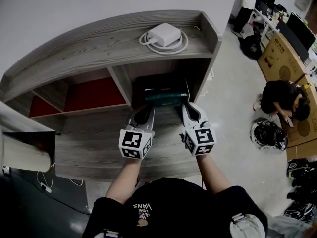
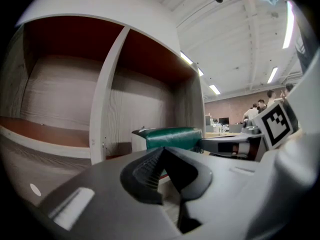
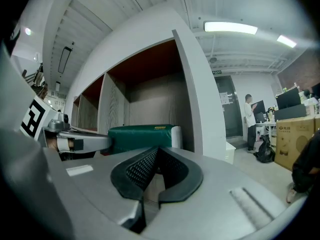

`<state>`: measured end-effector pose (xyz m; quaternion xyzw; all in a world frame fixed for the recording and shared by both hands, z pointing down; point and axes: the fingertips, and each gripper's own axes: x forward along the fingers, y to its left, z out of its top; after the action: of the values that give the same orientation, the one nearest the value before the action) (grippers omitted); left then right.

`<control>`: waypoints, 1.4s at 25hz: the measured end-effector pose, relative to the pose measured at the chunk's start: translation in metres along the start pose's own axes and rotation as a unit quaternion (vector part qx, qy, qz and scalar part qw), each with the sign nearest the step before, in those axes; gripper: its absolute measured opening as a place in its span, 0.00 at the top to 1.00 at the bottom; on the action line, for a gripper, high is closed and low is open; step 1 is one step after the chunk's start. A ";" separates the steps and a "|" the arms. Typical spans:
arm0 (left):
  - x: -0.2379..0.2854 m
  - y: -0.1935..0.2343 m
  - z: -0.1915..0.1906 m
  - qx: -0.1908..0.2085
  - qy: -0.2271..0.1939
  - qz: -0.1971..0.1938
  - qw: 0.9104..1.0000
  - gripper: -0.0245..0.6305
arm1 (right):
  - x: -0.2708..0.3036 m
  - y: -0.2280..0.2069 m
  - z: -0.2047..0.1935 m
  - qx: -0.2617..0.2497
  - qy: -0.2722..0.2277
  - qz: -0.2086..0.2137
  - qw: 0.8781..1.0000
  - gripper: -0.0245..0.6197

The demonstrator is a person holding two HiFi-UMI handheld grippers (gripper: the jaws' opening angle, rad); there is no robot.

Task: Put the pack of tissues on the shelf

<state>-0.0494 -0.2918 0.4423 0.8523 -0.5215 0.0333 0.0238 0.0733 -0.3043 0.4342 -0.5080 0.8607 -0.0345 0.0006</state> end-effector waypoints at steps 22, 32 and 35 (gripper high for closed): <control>0.022 0.023 0.002 -0.016 0.008 0.017 1.000 0.89 | 0.038 -0.007 0.002 -0.007 0.018 -0.008 1.000 0.96; 0.010 0.019 0.004 -0.016 -0.007 0.012 1.000 0.89 | 0.019 0.000 0.011 -0.009 -0.006 -0.002 1.000 0.96; 0.001 0.014 0.003 -0.015 -0.012 0.006 1.000 0.89 | 0.008 0.006 0.012 -0.012 -0.009 0.000 1.000 0.96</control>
<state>-0.0615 -0.2996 0.4392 0.8489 -0.5274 0.0156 0.0307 0.0649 -0.3092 0.4224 -0.5083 0.8610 -0.0198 0.0019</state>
